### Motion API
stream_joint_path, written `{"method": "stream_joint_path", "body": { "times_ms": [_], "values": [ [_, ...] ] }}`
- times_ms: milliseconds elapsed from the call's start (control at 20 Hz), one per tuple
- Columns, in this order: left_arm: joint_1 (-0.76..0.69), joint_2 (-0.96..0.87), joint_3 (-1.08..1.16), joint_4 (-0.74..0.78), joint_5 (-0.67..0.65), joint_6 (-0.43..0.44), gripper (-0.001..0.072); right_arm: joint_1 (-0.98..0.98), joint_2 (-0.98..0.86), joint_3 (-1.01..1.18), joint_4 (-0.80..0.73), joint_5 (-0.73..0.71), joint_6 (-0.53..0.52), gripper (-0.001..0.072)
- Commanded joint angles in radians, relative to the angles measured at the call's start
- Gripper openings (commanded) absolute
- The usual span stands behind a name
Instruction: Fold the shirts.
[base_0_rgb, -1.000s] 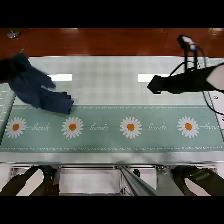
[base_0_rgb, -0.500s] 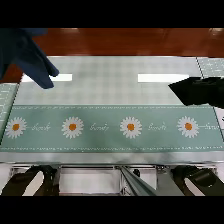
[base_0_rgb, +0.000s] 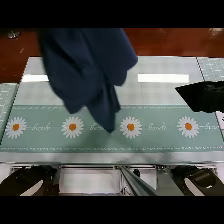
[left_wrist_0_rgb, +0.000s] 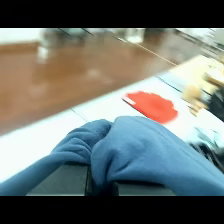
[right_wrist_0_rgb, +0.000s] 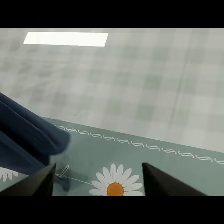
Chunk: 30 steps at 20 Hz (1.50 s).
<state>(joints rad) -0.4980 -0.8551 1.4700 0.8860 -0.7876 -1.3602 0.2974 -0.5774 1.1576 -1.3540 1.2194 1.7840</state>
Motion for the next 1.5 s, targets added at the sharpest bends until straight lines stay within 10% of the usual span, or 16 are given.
{"method": "stream_joint_path", "body": {
  "times_ms": [0, 600, 700, 1100, 1300, 1450],
  "values": [
    [-0.159, 0.045, -0.275, 0.000, 0.188, -0.014, 0.0025, 0.000, 0.002, 0.000, -0.029, 0.006, 0.032, 0.0619],
    [0.287, -0.034, -0.948, 0.055, -0.066, -0.013, 0.0058, 0.000, -0.157, -0.243, -0.036, -0.085, 0.065, 0.0620],
    [0.390, -0.068, -0.918, 0.065, -0.141, -0.017, 0.0688, -0.006, -0.252, -0.239, -0.007, -0.157, 0.055, 0.0621],
    [0.896, 0.125, -0.772, 0.156, -0.517, -0.032, 0.0699, -0.522, -0.279, -0.160, -0.036, 0.038, -0.102, 0.0621],
    [0.777, 0.200, -1.090, -0.173, -0.559, 0.074, 0.0696, -0.542, -0.196, -0.489, 0.156, -0.032, -0.131, 0.0621],
    [0.639, 0.171, -1.226, -0.103, -0.370, 0.027, 0.0696, -0.404, -0.197, -0.655, 0.332, -0.123, -0.170, 0.0620]
  ]
}}
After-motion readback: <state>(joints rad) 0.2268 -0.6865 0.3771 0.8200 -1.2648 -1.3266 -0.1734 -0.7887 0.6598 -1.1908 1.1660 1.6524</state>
